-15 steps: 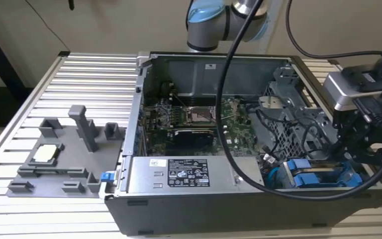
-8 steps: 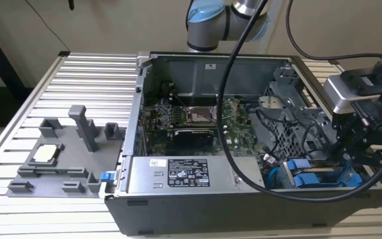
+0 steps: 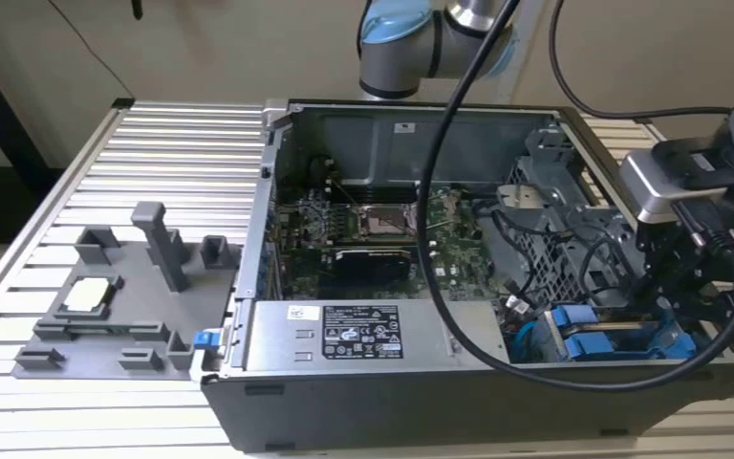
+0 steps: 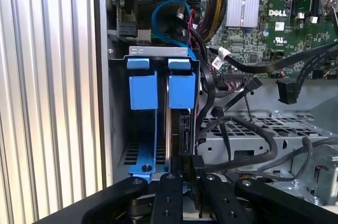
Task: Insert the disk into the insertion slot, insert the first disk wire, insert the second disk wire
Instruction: 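Insert the first disk wire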
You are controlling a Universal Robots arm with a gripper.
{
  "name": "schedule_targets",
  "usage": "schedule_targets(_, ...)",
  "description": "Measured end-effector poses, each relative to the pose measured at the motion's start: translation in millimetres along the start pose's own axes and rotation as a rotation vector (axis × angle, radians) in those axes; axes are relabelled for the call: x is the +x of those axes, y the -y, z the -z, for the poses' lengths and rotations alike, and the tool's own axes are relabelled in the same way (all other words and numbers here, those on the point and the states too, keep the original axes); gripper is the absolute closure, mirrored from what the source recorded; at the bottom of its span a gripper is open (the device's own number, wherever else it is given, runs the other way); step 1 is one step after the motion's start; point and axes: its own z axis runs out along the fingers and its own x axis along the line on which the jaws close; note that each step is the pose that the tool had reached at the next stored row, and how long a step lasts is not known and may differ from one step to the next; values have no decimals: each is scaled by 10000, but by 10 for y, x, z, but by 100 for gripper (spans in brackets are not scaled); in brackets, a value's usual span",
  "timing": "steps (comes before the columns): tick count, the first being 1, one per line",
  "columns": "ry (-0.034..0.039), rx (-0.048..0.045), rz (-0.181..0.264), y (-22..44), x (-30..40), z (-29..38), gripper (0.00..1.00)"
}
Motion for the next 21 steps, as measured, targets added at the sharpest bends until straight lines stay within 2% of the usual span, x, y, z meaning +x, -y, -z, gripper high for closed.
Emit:
schedule_targets(10,119,12,-13,15,-5,-51,81)
schedule_targets(15,123,13,-13,16,-1,-95,81)
schedule_targets(17,104,14,-10,14,1,-120,81)
schedule_targets(21,121,12,-12,12,2,-136,81)
